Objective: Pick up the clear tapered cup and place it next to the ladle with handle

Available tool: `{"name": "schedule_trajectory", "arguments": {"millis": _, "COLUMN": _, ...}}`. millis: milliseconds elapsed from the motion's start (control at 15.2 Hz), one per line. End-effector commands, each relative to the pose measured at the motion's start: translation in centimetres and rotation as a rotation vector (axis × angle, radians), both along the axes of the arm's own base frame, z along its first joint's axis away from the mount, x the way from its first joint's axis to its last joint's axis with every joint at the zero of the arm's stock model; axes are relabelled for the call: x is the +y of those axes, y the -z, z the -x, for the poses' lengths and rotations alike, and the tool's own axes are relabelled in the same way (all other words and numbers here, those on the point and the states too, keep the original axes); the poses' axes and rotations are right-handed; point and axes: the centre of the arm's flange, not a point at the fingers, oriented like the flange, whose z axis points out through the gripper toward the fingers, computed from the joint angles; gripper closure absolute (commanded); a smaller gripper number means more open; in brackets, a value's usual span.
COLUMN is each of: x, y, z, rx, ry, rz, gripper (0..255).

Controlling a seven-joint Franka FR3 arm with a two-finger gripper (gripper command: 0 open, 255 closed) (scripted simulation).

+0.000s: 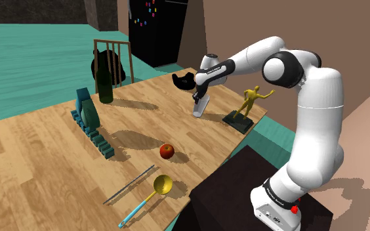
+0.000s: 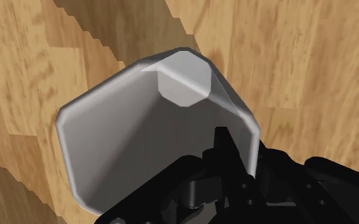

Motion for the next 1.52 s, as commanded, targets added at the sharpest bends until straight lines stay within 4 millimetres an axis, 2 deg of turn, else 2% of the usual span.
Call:
{"name": "schedule_trajectory", "arguments": {"millis": 0, "x": 0.0, "y": 0.0, "z": 0.0, "rx": 0.0, "ry": 0.0, "rz": 0.0, "gripper": 255}}
{"name": "schedule_trajectory", "arguments": {"millis": 330, "x": 0.0, "y": 0.0, "z": 0.0, "rx": 0.0, "ry": 0.0, "rz": 0.0, "gripper": 255}}
{"name": "schedule_trajectory", "arguments": {"millis": 1452, "x": 0.0, "y": -9.0, "z": 0.0, "rx": 0.0, "ry": 0.0, "rz": 0.0, "gripper": 255}}
